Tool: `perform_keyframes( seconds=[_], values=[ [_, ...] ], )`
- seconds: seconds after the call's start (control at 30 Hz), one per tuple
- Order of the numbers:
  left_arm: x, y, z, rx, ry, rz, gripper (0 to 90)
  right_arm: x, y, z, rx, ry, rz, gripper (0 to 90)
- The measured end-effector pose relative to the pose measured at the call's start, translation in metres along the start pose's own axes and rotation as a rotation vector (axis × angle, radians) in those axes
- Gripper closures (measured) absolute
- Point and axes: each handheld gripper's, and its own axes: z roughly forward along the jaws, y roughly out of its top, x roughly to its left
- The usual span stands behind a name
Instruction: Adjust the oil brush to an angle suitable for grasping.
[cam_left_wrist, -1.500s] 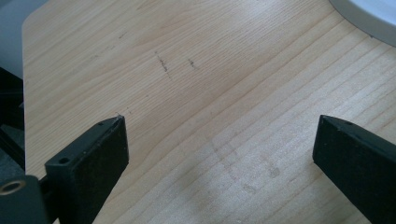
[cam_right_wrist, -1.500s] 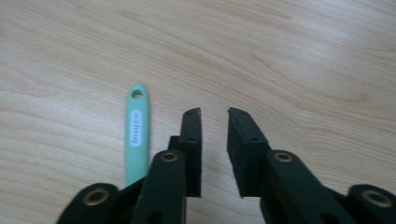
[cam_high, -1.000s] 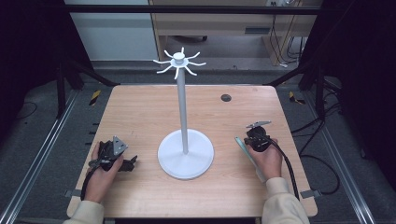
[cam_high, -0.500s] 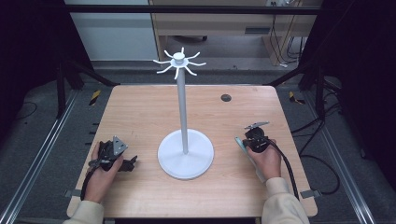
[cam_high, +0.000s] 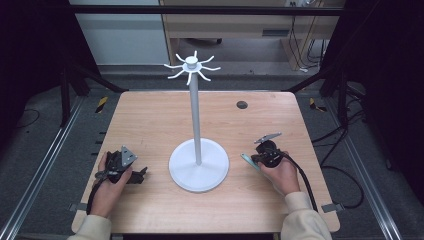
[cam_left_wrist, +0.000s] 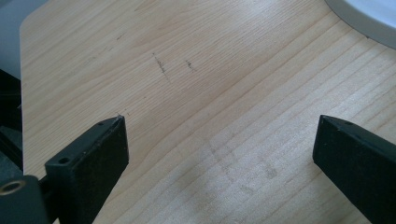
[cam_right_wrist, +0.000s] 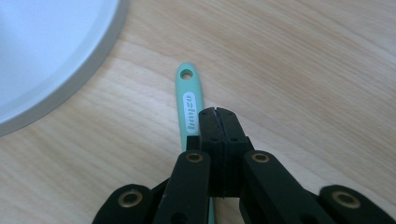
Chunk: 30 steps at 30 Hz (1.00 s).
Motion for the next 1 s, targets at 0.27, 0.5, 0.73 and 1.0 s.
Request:
perform_keyframes(
  seconds=[0.27, 0.5, 0.73, 1.0],
  values=[
    [0.000, 0.000, 0.000, -0.004, 0.001, -0.004, 3.0, 0.016, 0.000, -0.001, 0.026, 0.044, -0.056, 90.0],
    [0.001, 0.000, -0.001, -0.011, 0.001, -0.011, 3.0, 0.018, 0.004, -0.009, 0.046, 0.016, -0.095, 90.0],
    [0.000, 0.000, -0.001, -0.013, -0.002, -0.011, 3.0, 0.020, 0.003, -0.027, 0.088, 0.006, -0.161, 89.2],
    [0.001, 0.000, -0.001, -0.011, 0.001, -0.012, 3.0, 0.017, 0.000, -0.041, 0.169, -0.003, -0.229, 80.8]
  ],
)
